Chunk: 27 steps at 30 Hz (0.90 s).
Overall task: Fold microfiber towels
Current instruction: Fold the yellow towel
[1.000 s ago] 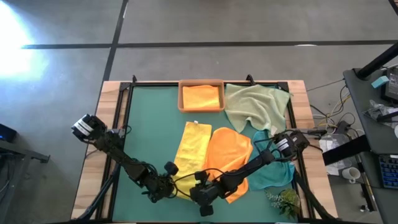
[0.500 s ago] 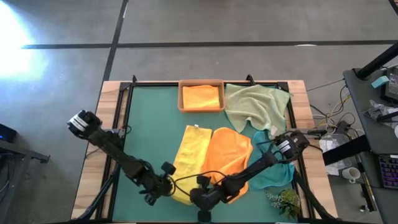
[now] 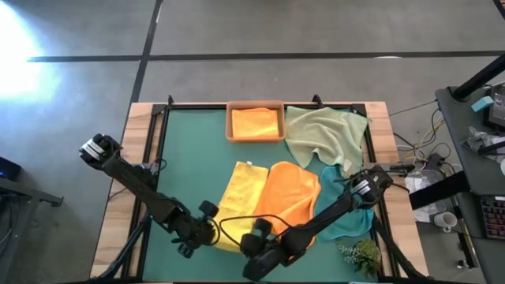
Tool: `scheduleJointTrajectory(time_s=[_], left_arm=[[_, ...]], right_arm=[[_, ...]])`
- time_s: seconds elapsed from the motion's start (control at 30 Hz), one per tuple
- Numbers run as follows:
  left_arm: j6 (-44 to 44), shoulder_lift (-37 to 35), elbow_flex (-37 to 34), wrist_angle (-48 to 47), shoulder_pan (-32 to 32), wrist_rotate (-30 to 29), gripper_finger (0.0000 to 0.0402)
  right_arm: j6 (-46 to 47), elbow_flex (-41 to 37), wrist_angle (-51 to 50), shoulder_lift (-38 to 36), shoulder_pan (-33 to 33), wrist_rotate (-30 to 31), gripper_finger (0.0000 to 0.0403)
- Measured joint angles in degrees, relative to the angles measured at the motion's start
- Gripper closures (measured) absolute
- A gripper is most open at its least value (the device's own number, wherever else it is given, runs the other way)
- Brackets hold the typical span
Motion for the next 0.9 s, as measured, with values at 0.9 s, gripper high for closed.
scheduleJointTrajectory(time_s=[0.9], left_arm=[[3.53, -8.03, 0.71, -6.97, 21.96, -10.01, 0.0389]], right_arm=[[18.64, 5.6, -31.79, -0.17, -10.85, 9.57, 0.0394]])
